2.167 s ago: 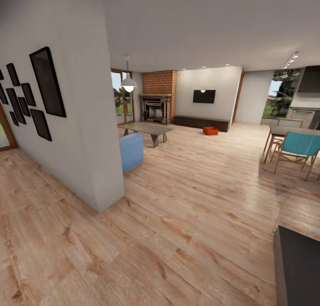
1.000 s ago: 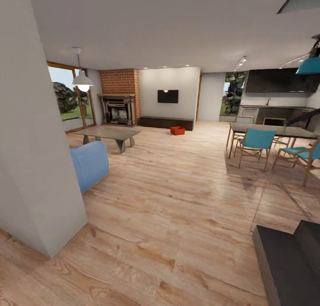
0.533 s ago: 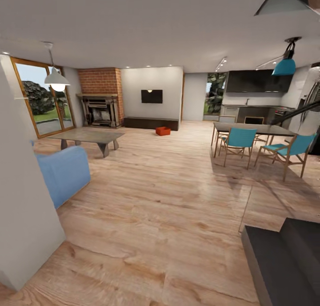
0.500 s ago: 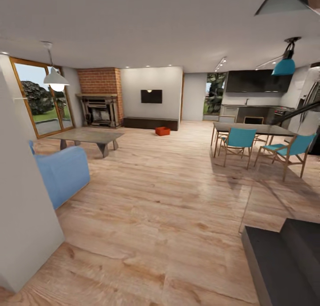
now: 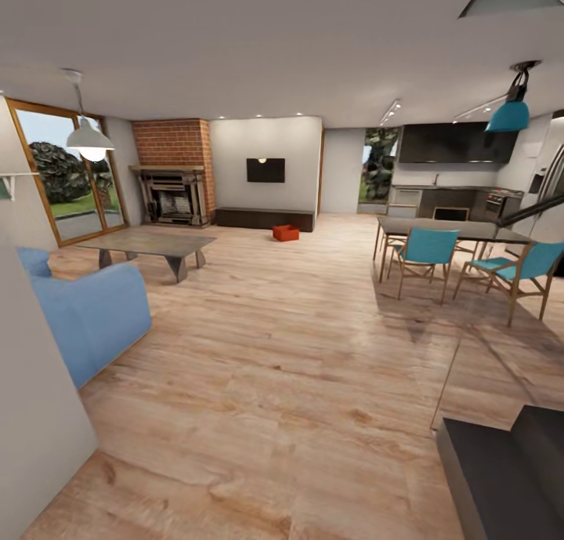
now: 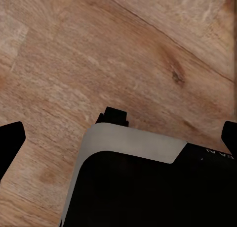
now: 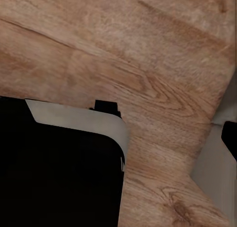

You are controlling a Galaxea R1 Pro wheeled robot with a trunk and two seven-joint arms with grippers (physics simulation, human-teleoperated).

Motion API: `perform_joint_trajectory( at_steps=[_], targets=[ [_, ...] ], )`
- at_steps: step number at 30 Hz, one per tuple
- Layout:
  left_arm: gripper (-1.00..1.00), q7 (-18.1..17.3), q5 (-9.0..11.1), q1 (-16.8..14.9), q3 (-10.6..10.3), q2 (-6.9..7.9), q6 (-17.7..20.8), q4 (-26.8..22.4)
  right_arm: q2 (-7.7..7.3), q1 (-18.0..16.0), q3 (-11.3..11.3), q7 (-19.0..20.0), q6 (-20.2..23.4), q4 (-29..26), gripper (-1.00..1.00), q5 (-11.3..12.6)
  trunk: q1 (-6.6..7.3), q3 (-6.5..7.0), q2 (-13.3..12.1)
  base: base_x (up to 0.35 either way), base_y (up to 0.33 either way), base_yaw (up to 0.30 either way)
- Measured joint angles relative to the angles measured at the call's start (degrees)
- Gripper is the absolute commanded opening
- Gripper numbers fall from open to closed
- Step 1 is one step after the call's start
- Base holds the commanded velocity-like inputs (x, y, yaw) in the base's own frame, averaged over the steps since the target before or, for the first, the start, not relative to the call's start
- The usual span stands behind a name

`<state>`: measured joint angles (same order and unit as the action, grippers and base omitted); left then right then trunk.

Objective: Move the two storage containers from the living room to the garage. In the garage, place one container on the floor and stack the other container on top of it (either order is fine).

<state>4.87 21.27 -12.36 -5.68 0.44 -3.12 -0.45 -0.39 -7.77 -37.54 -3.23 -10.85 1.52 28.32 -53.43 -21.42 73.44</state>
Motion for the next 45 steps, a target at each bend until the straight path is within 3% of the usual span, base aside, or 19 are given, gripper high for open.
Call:
perform_joint_trajectory(
  at_steps=[45],
  targets=[
    [1.0,0.0,0.0,0.0,0.0,0.02,-0.1,0.0,0.02,0.0,0.1,-0.1,0.0,0.0,1.0,0.1,0.0,0.0,0.0,0.322,0.0,0.0]
  ],
)
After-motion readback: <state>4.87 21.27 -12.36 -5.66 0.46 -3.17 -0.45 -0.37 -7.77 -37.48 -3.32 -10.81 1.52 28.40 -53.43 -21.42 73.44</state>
